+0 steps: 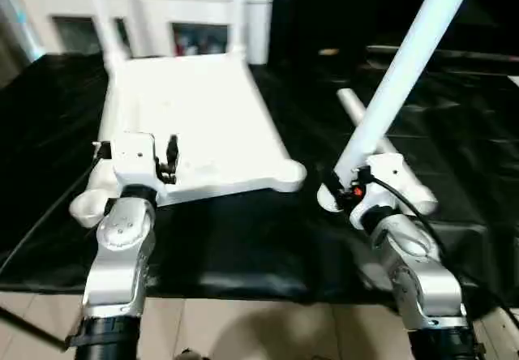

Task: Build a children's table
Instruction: Pick table leg

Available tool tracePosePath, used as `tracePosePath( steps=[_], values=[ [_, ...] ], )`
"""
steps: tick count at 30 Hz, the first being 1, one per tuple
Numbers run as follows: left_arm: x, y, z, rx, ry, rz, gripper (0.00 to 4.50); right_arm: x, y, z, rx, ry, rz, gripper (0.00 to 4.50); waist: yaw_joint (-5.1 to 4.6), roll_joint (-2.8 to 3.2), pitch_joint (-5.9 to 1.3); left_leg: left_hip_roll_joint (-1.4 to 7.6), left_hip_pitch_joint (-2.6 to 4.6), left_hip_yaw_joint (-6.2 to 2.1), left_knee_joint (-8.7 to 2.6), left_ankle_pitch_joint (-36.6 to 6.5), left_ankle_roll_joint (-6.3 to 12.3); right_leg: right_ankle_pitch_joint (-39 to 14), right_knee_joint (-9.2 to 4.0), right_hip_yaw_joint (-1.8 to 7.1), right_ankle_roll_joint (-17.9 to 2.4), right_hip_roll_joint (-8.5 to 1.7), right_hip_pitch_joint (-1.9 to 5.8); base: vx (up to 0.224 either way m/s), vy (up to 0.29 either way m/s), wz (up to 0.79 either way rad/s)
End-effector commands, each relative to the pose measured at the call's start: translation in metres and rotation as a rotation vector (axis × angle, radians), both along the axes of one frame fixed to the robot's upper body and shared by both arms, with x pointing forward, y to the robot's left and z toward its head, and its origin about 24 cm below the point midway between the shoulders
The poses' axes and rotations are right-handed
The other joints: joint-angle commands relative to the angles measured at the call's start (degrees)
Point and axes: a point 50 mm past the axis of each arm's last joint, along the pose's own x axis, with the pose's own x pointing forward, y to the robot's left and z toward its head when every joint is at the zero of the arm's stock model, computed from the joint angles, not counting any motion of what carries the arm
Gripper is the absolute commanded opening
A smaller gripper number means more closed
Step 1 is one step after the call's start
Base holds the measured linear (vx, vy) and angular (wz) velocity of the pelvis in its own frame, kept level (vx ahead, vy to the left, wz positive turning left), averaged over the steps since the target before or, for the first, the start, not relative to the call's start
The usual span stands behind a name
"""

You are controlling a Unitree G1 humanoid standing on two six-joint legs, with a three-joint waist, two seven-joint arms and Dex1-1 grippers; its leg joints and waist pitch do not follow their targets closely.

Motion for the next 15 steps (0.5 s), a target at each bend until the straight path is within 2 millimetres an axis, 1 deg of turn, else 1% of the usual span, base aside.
tracePosePath(
  steps=[1,2,3,4,5,6,7,8,9,10,11,12,13,14,15],
  values=[
    [-0.0016,0.0012,0.0043,0.009,-0.026,-0.041,2.81,-0.0013,0.0055,-0.0023,0.008,0.013,0.031,1.93,0.94,-0.69,-4.11,-0.36,-1.6,-0.88,-3.38,-8.37,-0.12,-37.11,-7.73,2.22,8.25,-4.41,3.89,-0.033,-0.054,-0.18],
    [-0.0027,-0.0004,0.0049,0.009,-0.035,-0.055,2.81,-0.0015,0.0052,-0.0028,0.006,0.013,0.032,1.93,0.9,0.2,-4.19,-0.01,-0.92,-1.32,-4.02,-10.5,-0.09,-34.45,-7.71,1.58,6.92,-4.04,4.01,-0.038,-0.064,-0.24],
    [-0.0033,-0.0012,0.0044,0.008,-0.032,-0.052,2.81,-0.0014,0.0043,-0.0038,-0.002,0.02,0.036,1.93,0.13,0.47,-3.65,0.84,0.46,-1.72,-4.84,-18.25,-0.09,-33.98,-8.03,0.78,4.58,-3.5,3.82,0.0,0.0,0.0],
    [-0.0038,-0.0016,0.0042,0.007,-0.032,-0.052,2.81,-0.0014,0.0041,-0.0041,-0.01,0.022,0.042,1.93,-0.12,0.63,-3.54,1.11,1.45,-1.81,-5.0,-22.06,-0.31,-34.9,-8.37,0.49,3.46,-3.39,3.77,0.0,0.0,0.0],
    [-0.0046,-0.0021,0.0041,0.004,-0.031,-0.052,2.81,-0.0013,0.0041,-0.0043,-0.025,0.023,0.055,1.93,-0.73,0.63,-2.7,1.37,3.36,-1.84,-5.29,-29.17,-0.28,-37.11,-9.1,-0.45,1.87,-2.8,3.66,0.0,0.0,0.0],
    [-0.0053,-0.0024,0.0038,0.003,-0.028,-0.05,2.81,-0.0014,0.0048,-0.0043,-0.034,0.026,0.072,1.93,-1.67,0.9,-1.47,2.27,5.82,-2.18,-6.0,-38.07,-0.04,-39.68,-10.49,-2.75,2.23,-1.52,3.74,0.0,0.0,0.0],
    [-0.0055,-0.0024,0.0037,0.002,-0.027,-0.049,2.81,-0.0015,0.0051,-0.0043,-0.035,0.028,0.077,1.93,-1.81,1.66,-1.07,3.67,6.34,-2.78,-7.46,-43.56,0.11,-37.33,-9.01,-3.61,2.0,-0.78,4.75,0.0,0.0,0.0],
    [-0.006,-0.0026,0.0033,0.0,-0.024,-0.048,2.81,-0.0017,0.0054,-0.0043,-0.041,0.032,0.088,1.93,0.61,2.34,-0.2,7.23,0.27,-2.33,-13.97,-54.47,-1.4,-21.04,7.2,-1.89,-1.12,-0.68,10.28,0.0,0.0,0.0],
    [-0.0067,-0.0026,0.0023,0.0,-0.019,-0.045,2.81,-0.0017,0.0052,-0.0042,-0.053,0.033,0.095,1.93,4.56,2.65,-0.53,6.36,2.09,1.69,-13.48,-54.64,-0.46,-18.47,9.11,-0.38,-2.6,0.06,8.41,0.0,0.0,0.0],
    [-0.007,-0.0025,0.0018,0.001,-0.017,-0.043,2.81,-0.0018,0.005,-0.0043,-0.057,0.034,0.096,1.93,3.15,-1.26,-2.11,0.37,-0.19,0.14,-5.77,-35.11,2.95,-46.05,4.95,6.23,4.05,-3.81,10.88,0.029,-0.096,0.33],
    [-0.0077,-0.0027,0.0008,-0.002,-0.015,-0.042,2.81,-0.0015,0.0045,-0.0039,-0.056,0.029,0.092,1.93,3.03,-3.76,-0.47,-1.76,2.97,0.6,6.32,-20.79,3.85,-68.37,-8.86,7.03,6.0,-10.14,4.26,0.089,-0.084,0.52],
    [-0.0081,-0.0029,0.0004,-0.005,-0.015,-0.043,2.81,-0.0013,0.0042,-0.0036,-0.053,0.024,0.089,1.93,3.09,-2.44,-1.46,-2.89,-2.39,-3.85,10.9,-6.39,6.42,-67.67,-9.02,9.39,0.06,-12.99,8.85,0.089,-0.084,0.52],
    [-0.0083,-0.003,0.0002,-0.005,-0.015,-0.044,2.81,-0.0012,0.004,-0.003,-0.05,0.019,0.086,1.93,3.79,-2.46,-2.06,-2.21,-5.06,-4.23,10.5,-6.89,6.46,-58.77,-7.32,8.78,-0.79,-13.07,11.91,0.125,0.002,0.56],
    [-0.0091,-0.004,-0.0004,-0.005,-0.015,-0.046,2.81,-0.001,0.0024,-0.0023,-0.01,0.021,0.069,1.93,3.98,-1.58,-2.39,-1.16,-1.91,-3.68,5.8,-7.67,4.8,-43.66,-5.82,8.46,-4.78,-8.48,10.77,0.06,0.001,0.25],
    [-0.0093,-0.0044,-0.0007,-0.002,-0.013,-0.046,2.81,-0.001,0.0019,-0.002,-0.009,0.02,0.067,1.93,4.48,-1.27,-2.79,-0.79,-0.03,-2.94,3.15,-7.75,5.21,-34.72,-5.26,7.15,-8.19,-6.3,10.82,0.1,-0.014,0.59]
  ],
)
